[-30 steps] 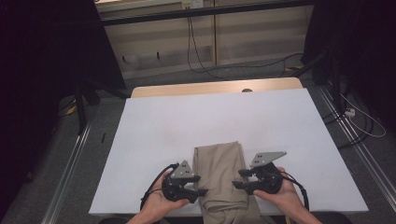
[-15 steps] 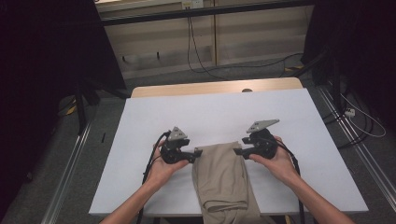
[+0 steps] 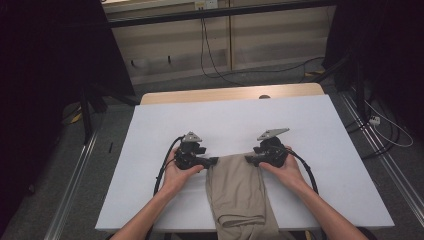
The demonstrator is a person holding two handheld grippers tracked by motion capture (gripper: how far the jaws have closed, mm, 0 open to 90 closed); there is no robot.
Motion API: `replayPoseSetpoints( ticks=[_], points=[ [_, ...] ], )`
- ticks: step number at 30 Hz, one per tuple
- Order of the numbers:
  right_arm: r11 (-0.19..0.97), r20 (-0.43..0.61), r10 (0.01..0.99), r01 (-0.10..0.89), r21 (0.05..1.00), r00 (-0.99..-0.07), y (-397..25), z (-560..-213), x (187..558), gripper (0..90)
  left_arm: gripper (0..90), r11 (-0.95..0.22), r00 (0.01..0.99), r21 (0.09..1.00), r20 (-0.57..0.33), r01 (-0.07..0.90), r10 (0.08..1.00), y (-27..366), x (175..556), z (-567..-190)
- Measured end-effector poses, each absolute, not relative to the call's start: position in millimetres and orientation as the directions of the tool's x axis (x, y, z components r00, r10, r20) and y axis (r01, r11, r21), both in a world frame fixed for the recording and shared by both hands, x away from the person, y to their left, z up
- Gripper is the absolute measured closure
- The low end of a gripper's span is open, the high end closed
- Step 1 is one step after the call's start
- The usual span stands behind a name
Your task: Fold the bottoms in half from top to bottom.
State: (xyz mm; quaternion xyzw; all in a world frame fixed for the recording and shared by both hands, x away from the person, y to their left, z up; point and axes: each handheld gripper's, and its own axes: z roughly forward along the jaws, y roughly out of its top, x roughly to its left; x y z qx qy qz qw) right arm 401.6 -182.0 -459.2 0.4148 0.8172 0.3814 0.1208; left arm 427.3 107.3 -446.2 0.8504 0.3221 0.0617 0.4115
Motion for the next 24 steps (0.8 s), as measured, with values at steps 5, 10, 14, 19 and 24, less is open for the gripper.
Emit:
replayPoseSetpoints(
  ticks=[5,10,14,19,24],
  points=[
    [0.412,0.099,0.750,0.579,0.703,-0.654,-179.8,-456.5,398.6,54.4,38.7,-0.473,0.796,0.725,-0.171,0.501,0.580,104.2,424.7,-447.9],
    [0.432,0.140,0.714,0.588,0.684,-0.686,-181.3,-454.4,394.8,74.1,39.6,-0.488,0.806,0.709,-0.195,0.510,0.559,100.8,424.9,-455.4],
    [0.407,0.186,0.708,0.609,0.681,-0.681,-181.9,-455.3,394.7,82.2,40.8,-0.472,0.799,0.710,-0.215,0.523,0.562,101.8,424.1,-456.0],
    [0.402,0.177,0.718,0.608,0.685,-0.674,-180.5,-455.1,392.1,83.3,57.5,-0.484,0.811,0.704,-0.230,0.520,0.538,102.4,416.7,-456.0],
    [0.389,0.172,0.725,0.603,0.696,-0.667,-180.0,-455.5,390.2,83.5,73.8,-0.479,0.809,0.687,-0.288,0.547,0.512,104.1,412.6,-456.7]
  ],
)
